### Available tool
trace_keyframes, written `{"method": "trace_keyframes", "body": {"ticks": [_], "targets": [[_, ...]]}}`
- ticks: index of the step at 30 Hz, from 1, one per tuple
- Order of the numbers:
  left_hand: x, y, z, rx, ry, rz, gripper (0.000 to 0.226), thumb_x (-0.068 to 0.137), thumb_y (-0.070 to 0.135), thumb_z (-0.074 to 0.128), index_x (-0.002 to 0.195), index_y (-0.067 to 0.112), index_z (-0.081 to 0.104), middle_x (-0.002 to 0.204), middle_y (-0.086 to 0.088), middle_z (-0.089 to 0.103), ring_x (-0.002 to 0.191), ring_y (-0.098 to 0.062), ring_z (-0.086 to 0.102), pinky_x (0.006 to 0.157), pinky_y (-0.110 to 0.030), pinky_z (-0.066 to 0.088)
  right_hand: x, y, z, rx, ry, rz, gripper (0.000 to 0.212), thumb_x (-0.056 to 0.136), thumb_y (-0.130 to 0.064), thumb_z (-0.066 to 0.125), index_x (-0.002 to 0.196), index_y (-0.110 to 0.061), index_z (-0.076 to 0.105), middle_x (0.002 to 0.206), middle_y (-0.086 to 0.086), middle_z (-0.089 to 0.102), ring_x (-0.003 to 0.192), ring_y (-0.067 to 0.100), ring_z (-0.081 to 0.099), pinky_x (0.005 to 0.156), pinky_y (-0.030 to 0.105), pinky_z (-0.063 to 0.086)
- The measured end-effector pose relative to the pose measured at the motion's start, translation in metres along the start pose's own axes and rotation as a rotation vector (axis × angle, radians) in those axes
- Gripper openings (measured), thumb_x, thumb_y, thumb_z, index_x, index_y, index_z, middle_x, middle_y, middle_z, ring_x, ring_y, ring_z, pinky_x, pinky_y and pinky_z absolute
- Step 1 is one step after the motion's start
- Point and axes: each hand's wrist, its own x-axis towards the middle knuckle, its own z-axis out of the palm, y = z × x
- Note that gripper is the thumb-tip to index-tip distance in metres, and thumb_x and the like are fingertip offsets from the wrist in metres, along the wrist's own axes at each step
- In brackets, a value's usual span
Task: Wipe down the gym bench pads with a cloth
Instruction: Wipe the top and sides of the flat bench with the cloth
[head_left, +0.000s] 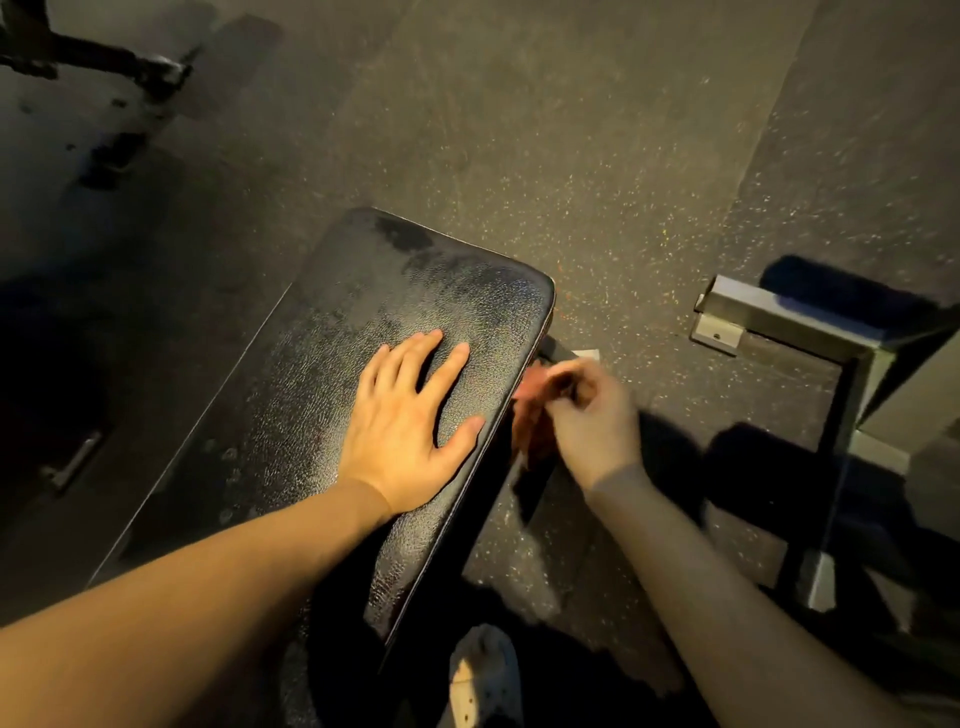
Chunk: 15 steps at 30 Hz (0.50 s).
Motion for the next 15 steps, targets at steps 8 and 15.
{"method": "trace_keyframes", "body": {"ticks": [8, 15], "targets": [[-0.003, 0.002, -0.003, -0.02, -0.037, -0.016, 0.07, 0.097, 0.058, 0.045, 0.158, 0.024, 0.035, 0.162, -0.008, 0.033, 0.151, -0.028, 0.027, 0.126, -0.052, 0.014, -0.015, -0.022, 0.003, 0.027, 0.085, -0.088, 0.034, 0.08, 0.018, 0.046, 0.084, -0.009, 0.066, 0.064, -0.007, 0.063, 0.054, -0.002, 0.059, 0.058, 0.021, 0.046], [0.007, -0.005, -0.009, -0.076, -0.051, -0.014, 0.074, 0.089, 0.067, 0.049, 0.151, 0.027, 0.046, 0.154, -0.005, 0.041, 0.144, -0.028, 0.036, 0.12, -0.054, 0.025, 0.087, -0.074, 0.008, -0.089, 0.105, -0.244, 0.042, 0.078, 0.013, 0.05, 0.089, -0.023, 0.067, 0.081, -0.005, 0.07, 0.08, 0.01, 0.07, 0.076, 0.033, 0.056]]}}
